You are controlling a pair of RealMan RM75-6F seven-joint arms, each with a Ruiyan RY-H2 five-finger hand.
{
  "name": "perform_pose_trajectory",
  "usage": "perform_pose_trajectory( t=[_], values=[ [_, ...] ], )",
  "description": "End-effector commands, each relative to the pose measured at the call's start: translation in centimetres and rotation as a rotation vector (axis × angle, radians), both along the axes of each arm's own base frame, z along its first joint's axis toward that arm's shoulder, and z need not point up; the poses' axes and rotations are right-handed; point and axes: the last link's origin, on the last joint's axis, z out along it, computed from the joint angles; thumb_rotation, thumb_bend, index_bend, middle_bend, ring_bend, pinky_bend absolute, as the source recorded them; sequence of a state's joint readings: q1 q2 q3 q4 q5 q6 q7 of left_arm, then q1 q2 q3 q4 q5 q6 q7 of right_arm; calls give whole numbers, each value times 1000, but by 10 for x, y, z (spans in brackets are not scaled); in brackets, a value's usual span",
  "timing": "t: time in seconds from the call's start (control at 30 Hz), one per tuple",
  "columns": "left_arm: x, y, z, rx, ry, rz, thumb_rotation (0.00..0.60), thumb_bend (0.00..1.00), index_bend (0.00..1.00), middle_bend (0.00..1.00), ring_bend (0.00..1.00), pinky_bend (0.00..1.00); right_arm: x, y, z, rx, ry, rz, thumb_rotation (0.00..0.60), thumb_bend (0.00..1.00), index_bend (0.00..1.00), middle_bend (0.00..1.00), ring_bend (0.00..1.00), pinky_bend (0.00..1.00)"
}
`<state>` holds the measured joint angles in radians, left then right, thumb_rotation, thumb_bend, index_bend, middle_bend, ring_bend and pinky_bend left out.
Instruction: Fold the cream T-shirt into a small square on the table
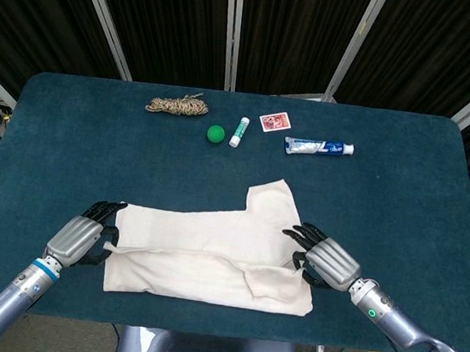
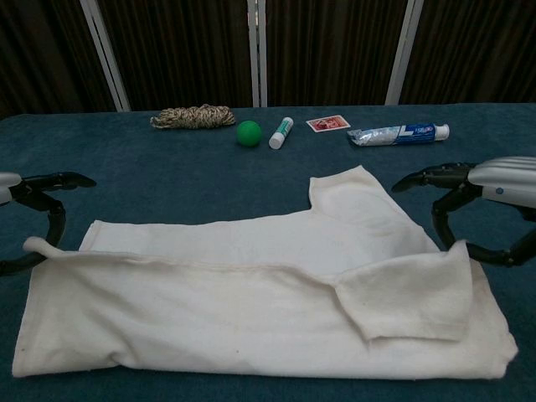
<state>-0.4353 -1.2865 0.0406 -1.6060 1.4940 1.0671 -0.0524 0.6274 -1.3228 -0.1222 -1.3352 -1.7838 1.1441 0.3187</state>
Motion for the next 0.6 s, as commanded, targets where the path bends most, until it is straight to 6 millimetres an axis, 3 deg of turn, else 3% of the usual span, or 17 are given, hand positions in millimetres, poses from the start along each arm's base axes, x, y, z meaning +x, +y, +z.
perform_pose_trajectory(
  t=[0.03,0.4,0.6],
  values=[
    [2,10,-1,11,7,8,600,540,861,0,0,0,2,-10,-1,-11,-8,-15,600,453,758,70,0,0],
    [-7,36,-8,44,16,73,600,540,861,0,0,0,11,-46,-8,-56,-12,-69,600,452,757,71,0,0],
    [-9,42,-13,48,8,98,600,540,861,0,0,0,8,-53,-12,-66,1,-93,600,451,757,71,0,0]
  ],
)
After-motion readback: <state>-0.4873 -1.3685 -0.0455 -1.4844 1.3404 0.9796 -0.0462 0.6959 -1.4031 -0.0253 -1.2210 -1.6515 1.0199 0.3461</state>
